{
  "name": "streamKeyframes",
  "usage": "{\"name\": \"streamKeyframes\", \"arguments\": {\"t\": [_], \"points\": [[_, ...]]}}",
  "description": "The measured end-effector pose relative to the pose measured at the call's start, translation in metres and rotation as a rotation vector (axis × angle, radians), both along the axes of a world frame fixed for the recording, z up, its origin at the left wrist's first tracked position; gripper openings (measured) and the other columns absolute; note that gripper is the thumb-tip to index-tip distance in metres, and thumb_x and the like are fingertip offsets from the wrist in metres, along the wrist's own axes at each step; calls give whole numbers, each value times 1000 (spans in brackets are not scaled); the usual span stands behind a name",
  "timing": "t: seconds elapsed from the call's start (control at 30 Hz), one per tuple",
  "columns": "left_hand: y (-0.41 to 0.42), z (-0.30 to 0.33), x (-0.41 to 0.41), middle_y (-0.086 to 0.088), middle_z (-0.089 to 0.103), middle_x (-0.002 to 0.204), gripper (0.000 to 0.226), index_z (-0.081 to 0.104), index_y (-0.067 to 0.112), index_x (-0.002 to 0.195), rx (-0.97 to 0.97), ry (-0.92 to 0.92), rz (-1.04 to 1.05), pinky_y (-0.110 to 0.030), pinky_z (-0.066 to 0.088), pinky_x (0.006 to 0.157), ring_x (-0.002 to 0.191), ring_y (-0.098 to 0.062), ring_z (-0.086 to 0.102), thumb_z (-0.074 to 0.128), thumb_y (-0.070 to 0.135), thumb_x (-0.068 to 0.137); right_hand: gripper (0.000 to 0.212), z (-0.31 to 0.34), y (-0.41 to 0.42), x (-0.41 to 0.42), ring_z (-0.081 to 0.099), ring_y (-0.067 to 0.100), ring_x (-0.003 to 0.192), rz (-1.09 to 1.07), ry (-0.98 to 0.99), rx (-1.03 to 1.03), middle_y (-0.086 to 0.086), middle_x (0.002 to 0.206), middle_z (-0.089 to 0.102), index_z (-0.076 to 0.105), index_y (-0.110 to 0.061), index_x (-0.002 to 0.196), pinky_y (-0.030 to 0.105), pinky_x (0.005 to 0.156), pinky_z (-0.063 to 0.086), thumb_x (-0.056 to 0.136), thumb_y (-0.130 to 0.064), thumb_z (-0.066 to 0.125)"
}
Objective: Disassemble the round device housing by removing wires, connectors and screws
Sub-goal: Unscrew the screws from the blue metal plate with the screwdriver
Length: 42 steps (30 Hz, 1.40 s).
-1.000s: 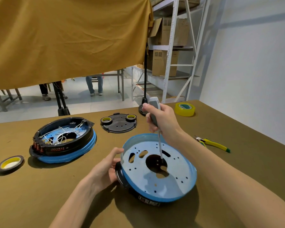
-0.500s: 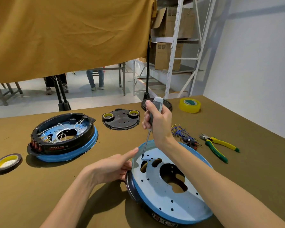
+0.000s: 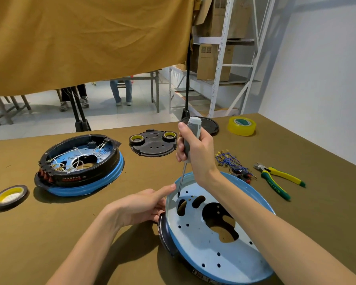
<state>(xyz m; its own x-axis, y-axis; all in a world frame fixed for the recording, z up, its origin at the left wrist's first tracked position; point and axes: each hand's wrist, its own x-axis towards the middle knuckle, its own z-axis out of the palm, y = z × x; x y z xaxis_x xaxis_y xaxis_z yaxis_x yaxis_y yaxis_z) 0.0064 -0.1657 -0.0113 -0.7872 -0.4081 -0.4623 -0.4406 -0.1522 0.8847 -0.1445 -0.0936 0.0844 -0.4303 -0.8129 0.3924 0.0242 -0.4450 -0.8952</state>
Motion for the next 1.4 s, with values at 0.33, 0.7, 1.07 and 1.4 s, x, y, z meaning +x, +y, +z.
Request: {"name": "streamKeyframes", "arguments": {"t": [0.33,0.7,1.07,1.4], "points": [[7,2,-4,-19,72,122,93,76,7,118,-36,-32,5,-50,45,111,118,-38,66,61,86,71,20,36,0,-1,50,17,52,-39,-73,210,4,64,56,57,-7,93,34,56,47,100,-25,55],[17,4,-3,-16,66,110,117,65,-5,129,-29,-25,-74,-34,52,93,97,-26,58,58,92,64,20,35,26,-4,43,21,46,51,35,246,4,57,49,48,-11,81,30,50,43,89,-29,53],[33,5,-6,-30,63,129,111,68,4,130,-108,-44,29,-36,51,86,98,-27,59,44,94,69,40,52,41,-16,57,24,73,-80,906,283,15,84,63,59,-5,91,47,74,51,103,-41,49],[39,8,-10,-22,71,108,97,69,0,126,-141,-86,77,-37,51,83,93,-28,60,39,84,86,31,107,46,2,68,23,76,77,1520,572,3,83,71,68,-14,94,37,62,54,97,-45,63]]}}
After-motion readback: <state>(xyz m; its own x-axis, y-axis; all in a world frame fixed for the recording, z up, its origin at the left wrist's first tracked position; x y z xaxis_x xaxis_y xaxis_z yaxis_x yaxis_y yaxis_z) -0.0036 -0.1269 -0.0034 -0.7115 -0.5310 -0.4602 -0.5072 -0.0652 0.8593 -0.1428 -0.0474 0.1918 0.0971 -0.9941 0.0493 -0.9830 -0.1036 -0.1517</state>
